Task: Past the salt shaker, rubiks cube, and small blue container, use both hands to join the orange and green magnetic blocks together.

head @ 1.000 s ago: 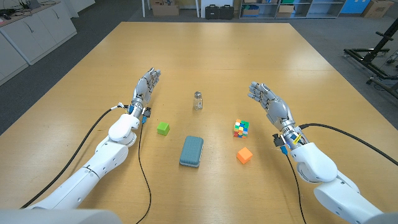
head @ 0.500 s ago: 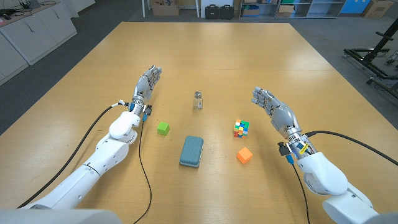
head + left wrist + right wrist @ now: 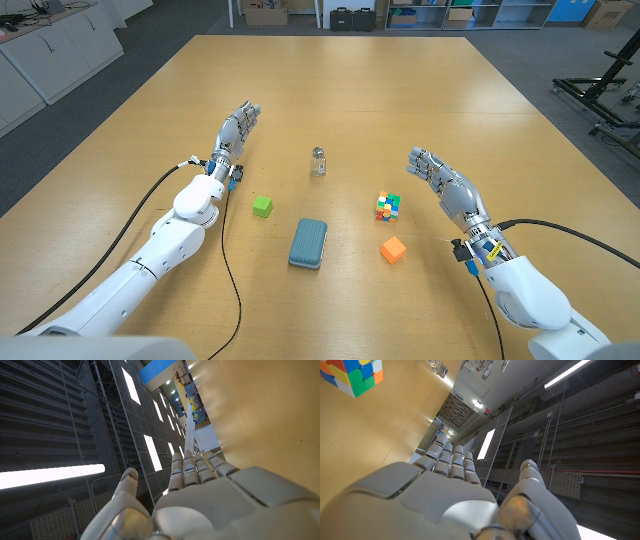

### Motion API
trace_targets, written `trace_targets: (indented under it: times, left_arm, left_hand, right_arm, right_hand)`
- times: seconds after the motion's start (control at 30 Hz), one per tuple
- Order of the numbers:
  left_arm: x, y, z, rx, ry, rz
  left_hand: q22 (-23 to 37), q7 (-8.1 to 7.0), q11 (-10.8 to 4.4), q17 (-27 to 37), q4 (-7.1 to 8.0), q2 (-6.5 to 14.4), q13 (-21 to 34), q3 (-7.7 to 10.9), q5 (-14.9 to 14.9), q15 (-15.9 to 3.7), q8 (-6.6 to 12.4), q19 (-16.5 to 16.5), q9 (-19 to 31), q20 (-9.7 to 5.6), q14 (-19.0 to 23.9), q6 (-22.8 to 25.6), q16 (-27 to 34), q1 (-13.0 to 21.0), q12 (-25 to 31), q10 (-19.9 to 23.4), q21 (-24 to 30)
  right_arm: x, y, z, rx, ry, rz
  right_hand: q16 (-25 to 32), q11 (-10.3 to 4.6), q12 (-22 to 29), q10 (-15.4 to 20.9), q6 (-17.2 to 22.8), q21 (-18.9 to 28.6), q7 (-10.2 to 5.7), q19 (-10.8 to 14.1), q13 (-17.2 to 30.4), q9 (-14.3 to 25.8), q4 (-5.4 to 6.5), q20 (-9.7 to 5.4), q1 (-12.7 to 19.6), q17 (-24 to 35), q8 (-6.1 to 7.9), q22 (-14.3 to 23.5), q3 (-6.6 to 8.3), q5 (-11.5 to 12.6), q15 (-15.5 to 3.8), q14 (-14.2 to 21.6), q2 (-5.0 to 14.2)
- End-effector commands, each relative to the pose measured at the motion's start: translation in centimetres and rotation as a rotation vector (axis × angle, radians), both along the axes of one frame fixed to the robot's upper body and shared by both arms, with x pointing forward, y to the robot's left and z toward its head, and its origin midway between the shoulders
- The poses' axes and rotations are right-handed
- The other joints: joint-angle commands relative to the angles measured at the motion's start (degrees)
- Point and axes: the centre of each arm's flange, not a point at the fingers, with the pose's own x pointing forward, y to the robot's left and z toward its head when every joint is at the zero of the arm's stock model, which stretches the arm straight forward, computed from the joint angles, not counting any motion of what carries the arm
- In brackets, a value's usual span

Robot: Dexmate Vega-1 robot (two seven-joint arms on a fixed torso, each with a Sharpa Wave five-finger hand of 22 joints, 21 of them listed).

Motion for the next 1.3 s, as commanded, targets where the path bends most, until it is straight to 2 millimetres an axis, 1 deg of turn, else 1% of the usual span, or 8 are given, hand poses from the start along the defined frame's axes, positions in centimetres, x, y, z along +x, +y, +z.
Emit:
trace_targets:
  times: [0.03, 0.33, 0.67, 0.83, 1.17, 1.3]
  left_arm:
    - [0.0, 0.0, 0.3, -0.003, -0.003, 0.001]
    - [-0.3, -0.4, -0.4, -0.016, -0.006, -0.02]
    - [-0.5, -1.0, -0.6, -0.003, -0.008, -0.036]
    - [0.0, -1.3, -1.0, -0.043, -0.001, -0.097]
    - [0.1, -1.1, -1.4, -0.056, -0.006, -0.108]
    - [0.0, -1.2, -1.5, -0.061, -0.01, -0.112]
  left_hand:
    - [0.16, 0.05, -0.04, 0.09, -0.39, 0.57, 0.07, 0.17, -0.05, -0.06, 0.42, 0.45, 0.25, -3.96, 0.44, 0.53, 0.04, 0.19, 0.3, 0.86, 0.05]
    - [0.16, 0.03, -0.12, 0.09, -0.44, 0.66, 0.0, 0.17, -0.06, -0.23, 0.59, 0.73, 0.26, -3.84, 0.97, 1.3, 0.12, 0.24, 0.36, 1.3, 0.08]
    - [0.16, 0.09, -0.1, 0.09, -0.46, 0.71, -0.04, 0.17, -0.07, -0.3, 0.65, 0.75, 0.26, -3.84, 1.22, 1.64, 0.14, 0.26, 0.42, 1.6, 0.04]
    - [0.16, 0.07, -0.14, 0.09, -0.48, 0.75, -0.07, 0.17, -0.07, -0.32, 0.71, 0.89, 0.26, -3.79, 1.43, 1.97, 0.15, 0.27, 0.51, 1.98, 0.06]
    - [0.16, -0.17, -0.39, 0.08, -0.51, 0.87, -0.12, 0.19, -0.06, -0.51, 0.8, 1.14, 0.27, -3.86, 2.0, 2.51, 0.24, 0.32, 0.57, 2.41, 0.09]
    - [0.16, -0.23, -0.28, 0.08, -0.53, 0.91, -0.14, 0.2, -0.06, -0.48, 0.87, 1.21, 0.27, -3.83, 2.03, 2.82, 0.19, 0.35, 0.57, 2.53, 0.09]
  right_arm:
    - [-2.2, -0.7, -0.9, -0.017, -0.009, -0.032]
    - [-3.5, -0.8, -1.7, -0.024, -0.005, -0.05]
    - [-5.3, -0.7, -2.5, -0.047, -0.003, -0.107]
    - [-5.9, -0.6, -3.0, -0.037, -0.002, -0.123]
    - [-7.7, -0.3, -3.8, -0.067, -0.019, -0.196]
    - [-8.3, -0.3, -3.9, -0.082, -0.024, -0.218]
  right_hand:
    - [0.36, -0.08, 0.45, 0.84, 0.74, -0.2, -0.02, 0.81, 0.13, 0.17, -0.37, 0.07, 0.51, 0.03, 0.36, 0.09, 0.17, 0.18, 0.0, 0.61, 0.02]
    - [0.51, -0.55, 0.67, 1.61, 1.5, -0.16, -0.45, 1.45, 0.14, 0.19, -0.49, 0.17, 0.74, 0.04, 0.51, 0.1, 0.14, 0.14, -0.35, 1.11, 0.02]
    - [0.7, -0.94, 0.8, 2.15, 2.23, -0.16, -1.11, 1.99, 0.13, 0.2, -0.69, 0.16, 1.13, 0.03, 0.66, 0.1, 0.18, 0.13, -0.51, 1.73, 0.04]
    - [0.75, -0.95, 0.87, 2.43, 2.43, -0.18, -1.29, 2.16, 0.13, 0.21, -0.79, 0.14, 1.32, 0.02, 0.68, 0.1, 0.2, 0.13, -0.57, 1.92, 0.04]
    - [0.89, -0.97, 1.01, 2.98, 2.76, -0.14, -1.52, 2.72, 0.14, 0.22, -1.04, -0.11, 1.81, 0.01, 0.71, 0.1, 0.3, 0.14, -0.77, 2.42, 0.07]
    - [1.09, -1.2, 1.09, 3.31, 2.78, -0.07, -1.8, 3.19, 0.14, 0.23, -1.19, -0.11, 2.14, 0.0, 0.65, 0.1, 0.37, 0.16, -0.86, 3.0, 0.09]
